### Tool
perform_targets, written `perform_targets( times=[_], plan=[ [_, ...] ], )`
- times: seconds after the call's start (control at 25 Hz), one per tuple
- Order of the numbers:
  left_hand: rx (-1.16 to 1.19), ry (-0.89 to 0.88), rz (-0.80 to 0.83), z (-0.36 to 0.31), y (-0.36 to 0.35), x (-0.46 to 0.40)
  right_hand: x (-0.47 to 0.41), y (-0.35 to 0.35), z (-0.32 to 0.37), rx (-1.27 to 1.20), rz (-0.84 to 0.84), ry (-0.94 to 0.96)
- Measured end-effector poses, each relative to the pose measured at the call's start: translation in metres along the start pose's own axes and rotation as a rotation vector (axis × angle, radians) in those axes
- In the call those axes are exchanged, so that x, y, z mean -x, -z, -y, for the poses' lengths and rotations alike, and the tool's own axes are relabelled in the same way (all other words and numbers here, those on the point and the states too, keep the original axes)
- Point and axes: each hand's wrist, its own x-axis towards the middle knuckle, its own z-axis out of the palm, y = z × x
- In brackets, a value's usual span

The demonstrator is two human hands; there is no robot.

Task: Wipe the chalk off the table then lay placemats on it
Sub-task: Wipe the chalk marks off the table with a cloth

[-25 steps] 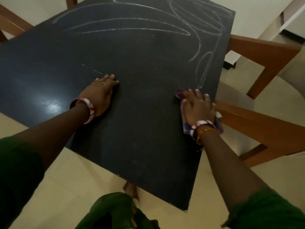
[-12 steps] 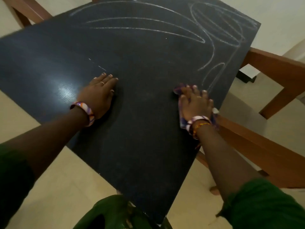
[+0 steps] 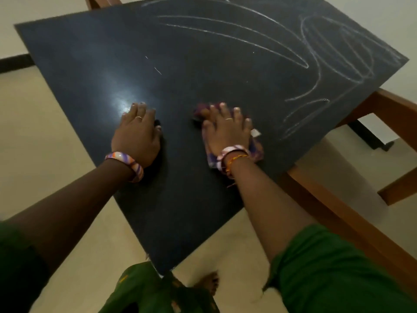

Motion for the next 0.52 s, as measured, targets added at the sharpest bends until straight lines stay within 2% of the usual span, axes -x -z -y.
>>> perform_targets(
  times=[0.16,0.24,0.28,0.44,0.52],
  plan=[
    [0.034,-0.160,0.028,-0.052,-0.014,0.029,0.008,0.026,-0.125,-0.093,-0.057,-0.457],
    [0.009,-0.210,0.051,-0.073,-0.023,0.039,0.022,0.031,-0.137,-0.167,-0.070,-0.530],
    [-0.002,-0.210,0.056,-0.081,-0.027,0.039,0.034,0.029,-0.125,-0.159,-0.071,-0.470],
    [0.002,-0.159,0.097,-0.107,-0.038,0.018,0.091,0.003,-0.069,0.022,-0.009,0.035],
    [0.081,-0.094,0.088,-0.113,-0.042,0.013,0.063,0.013,-0.097,0.047,-0.012,0.052]
  ],
)
